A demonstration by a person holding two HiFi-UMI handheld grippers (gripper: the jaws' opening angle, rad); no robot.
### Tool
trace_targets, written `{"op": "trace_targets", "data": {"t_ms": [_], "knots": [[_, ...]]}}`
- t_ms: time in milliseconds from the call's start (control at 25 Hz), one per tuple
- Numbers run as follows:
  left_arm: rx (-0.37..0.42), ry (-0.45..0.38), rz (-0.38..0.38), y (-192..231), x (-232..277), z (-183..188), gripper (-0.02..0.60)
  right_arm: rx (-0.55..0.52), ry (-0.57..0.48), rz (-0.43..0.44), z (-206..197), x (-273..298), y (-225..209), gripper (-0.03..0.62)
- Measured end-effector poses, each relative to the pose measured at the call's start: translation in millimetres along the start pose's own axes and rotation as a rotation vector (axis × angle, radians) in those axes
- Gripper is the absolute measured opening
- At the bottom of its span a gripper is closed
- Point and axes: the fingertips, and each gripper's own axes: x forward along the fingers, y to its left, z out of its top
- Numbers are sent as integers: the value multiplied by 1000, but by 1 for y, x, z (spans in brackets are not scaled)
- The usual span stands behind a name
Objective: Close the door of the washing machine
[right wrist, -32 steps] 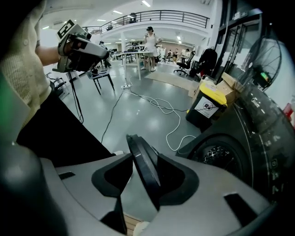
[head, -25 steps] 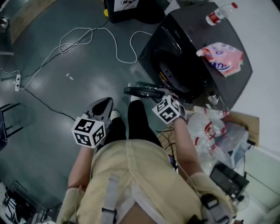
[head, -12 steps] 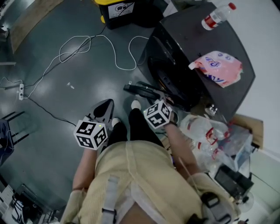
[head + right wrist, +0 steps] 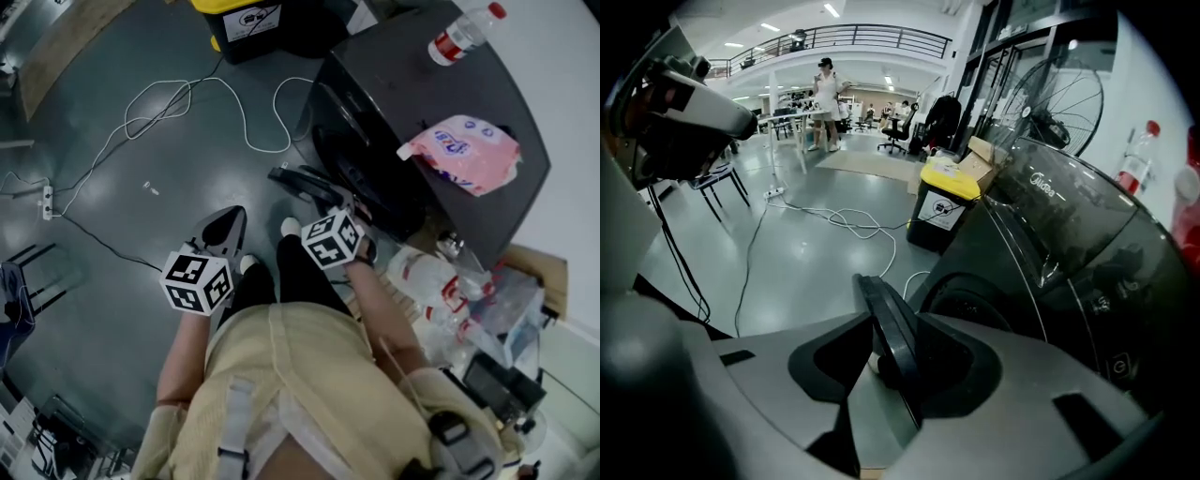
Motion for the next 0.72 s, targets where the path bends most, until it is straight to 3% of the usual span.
{"op": "trace_targets", "data": {"t_ms": [720], "knots": [[-11,20,13,7,5,1,5,66,-13,-210,15,21,-69,137]]}}
